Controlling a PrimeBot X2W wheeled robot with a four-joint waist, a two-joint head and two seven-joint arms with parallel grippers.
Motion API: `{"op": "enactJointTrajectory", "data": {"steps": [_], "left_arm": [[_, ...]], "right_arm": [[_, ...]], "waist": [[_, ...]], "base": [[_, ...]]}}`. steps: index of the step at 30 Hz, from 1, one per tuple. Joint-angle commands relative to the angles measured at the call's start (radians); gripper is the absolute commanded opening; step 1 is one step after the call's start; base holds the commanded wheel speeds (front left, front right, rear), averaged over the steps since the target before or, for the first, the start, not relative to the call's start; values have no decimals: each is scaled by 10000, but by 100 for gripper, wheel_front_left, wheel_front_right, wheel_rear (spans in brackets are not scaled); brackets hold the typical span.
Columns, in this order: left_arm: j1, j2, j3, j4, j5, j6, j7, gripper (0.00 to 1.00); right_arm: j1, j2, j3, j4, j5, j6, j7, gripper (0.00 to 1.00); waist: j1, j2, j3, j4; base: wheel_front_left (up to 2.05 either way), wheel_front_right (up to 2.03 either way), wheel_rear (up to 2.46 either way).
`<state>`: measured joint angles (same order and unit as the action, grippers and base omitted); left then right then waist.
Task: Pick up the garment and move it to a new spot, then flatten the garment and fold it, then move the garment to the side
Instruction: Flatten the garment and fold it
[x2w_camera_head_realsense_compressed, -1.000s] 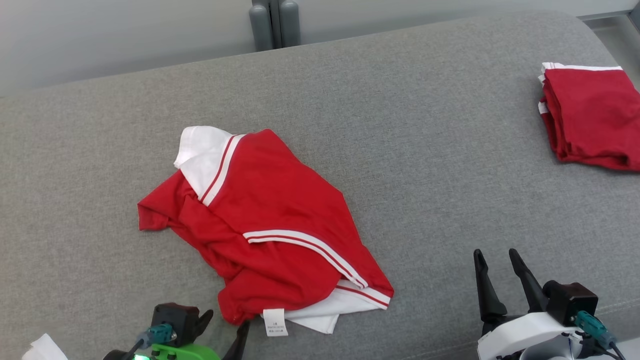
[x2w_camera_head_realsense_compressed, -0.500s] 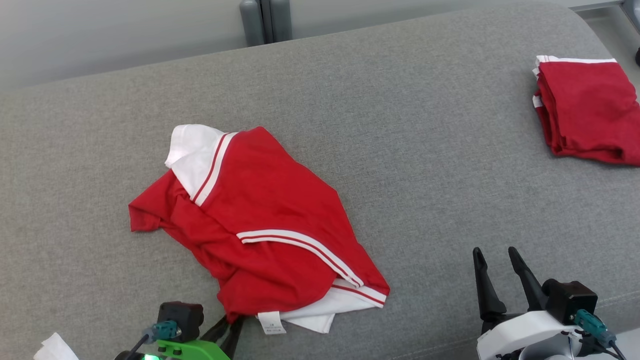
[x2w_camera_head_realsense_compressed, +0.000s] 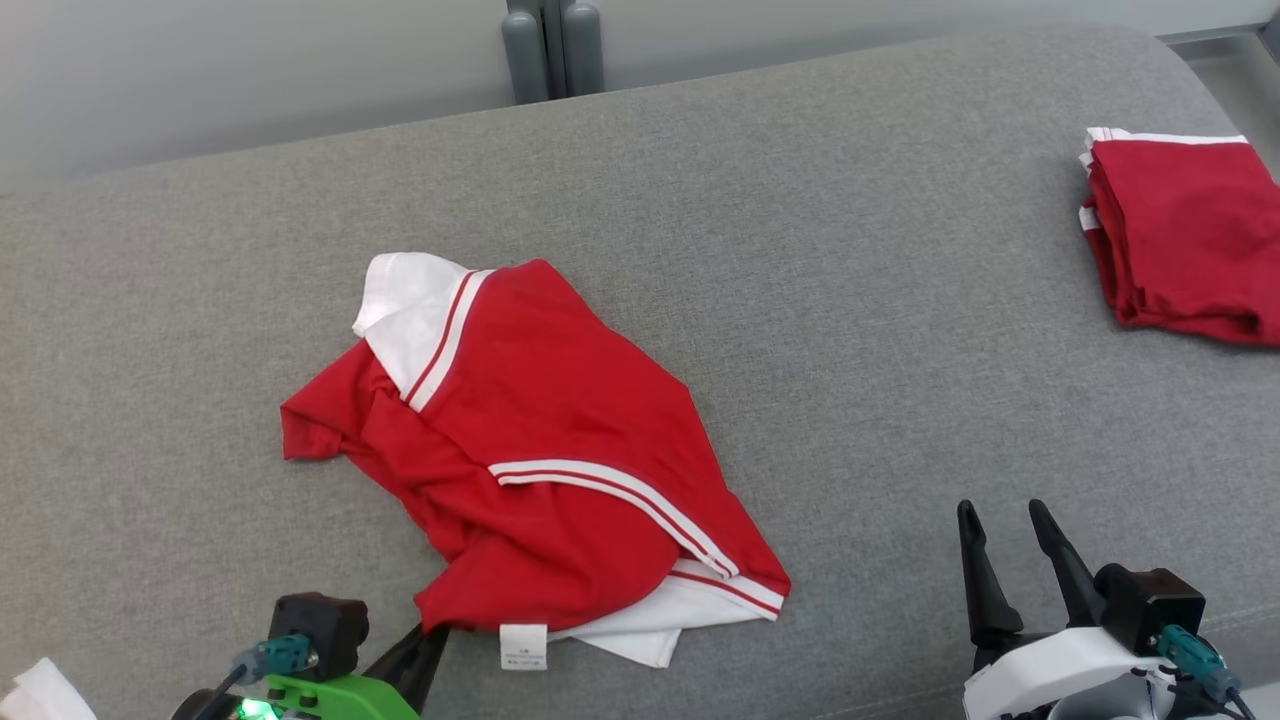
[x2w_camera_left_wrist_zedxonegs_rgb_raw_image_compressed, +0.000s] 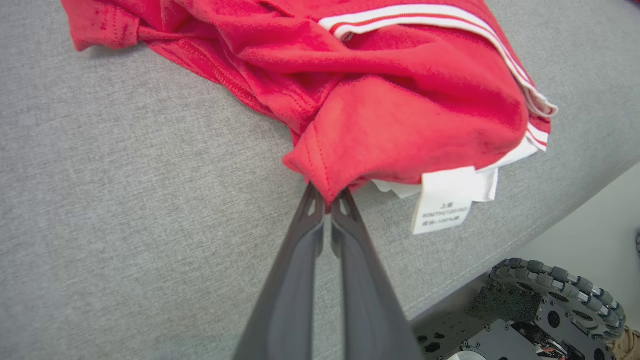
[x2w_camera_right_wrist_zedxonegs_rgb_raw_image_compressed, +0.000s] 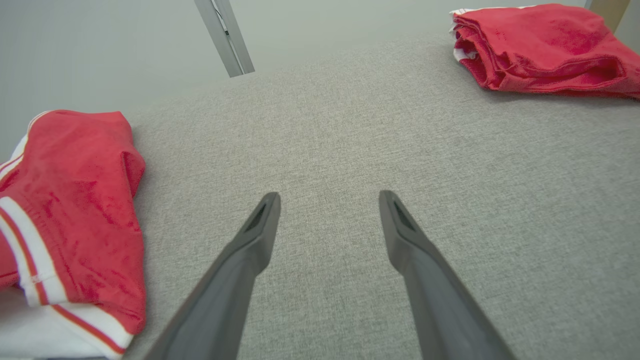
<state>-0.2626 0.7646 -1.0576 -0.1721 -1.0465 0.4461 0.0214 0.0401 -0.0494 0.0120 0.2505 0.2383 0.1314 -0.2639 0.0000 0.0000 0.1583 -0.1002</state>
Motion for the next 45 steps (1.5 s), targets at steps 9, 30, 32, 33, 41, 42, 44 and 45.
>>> {"op": "enactJointTrajectory", "data": {"steps": [9,30,32,33,41,42,44,45], "left_arm": [[357,1529,-676,-402,441,782,1344,0],[722,582,906,-136,48,1727,-1354,100],[378,75,537,-78,376,1253,-1380,100],[137,-260,240,-31,589,911,-1310,100],[-1019,-2548,-1592,1158,1105,-959,-164,100],[-1093,-2640,-1676,1359,1184,-1056,-28,100],[-1186,-2863,-1807,1803,1270,-1152,212,100],[-1242,-2948,-1870,2045,1371,-1172,323,100]], "right_arm": [[41,-23,75,-43,-12,-16,-5,100],[47,-23,9,-102,-159,-16,-4,100],[-23,-23,24,-100,-183,-16,-4,100],[-72,-23,66,-102,-204,-16,-4,100],[-126,-20,190,-122,-163,-16,-4,100],[-141,-23,201,-119,-139,-16,-4,100],[-163,-23,195,-133,-104,-16,-4,100],[-175,-21,193,-133,-86,-16,-4,100]], "waist": [[0,0,-54,278],[0,0,-320,142],[0,0,-298,100],[0,0,-277,51],[0,0,-98,-379],[0,0,-60,-438],[0,0,18,-546],[0,0,58,-597]], "base": [[0,0,0],[0,0,0],[0,0,0],[0,0,0],[0,0,0],[0,0,0],[0,0,0],[0,0,0]]}}
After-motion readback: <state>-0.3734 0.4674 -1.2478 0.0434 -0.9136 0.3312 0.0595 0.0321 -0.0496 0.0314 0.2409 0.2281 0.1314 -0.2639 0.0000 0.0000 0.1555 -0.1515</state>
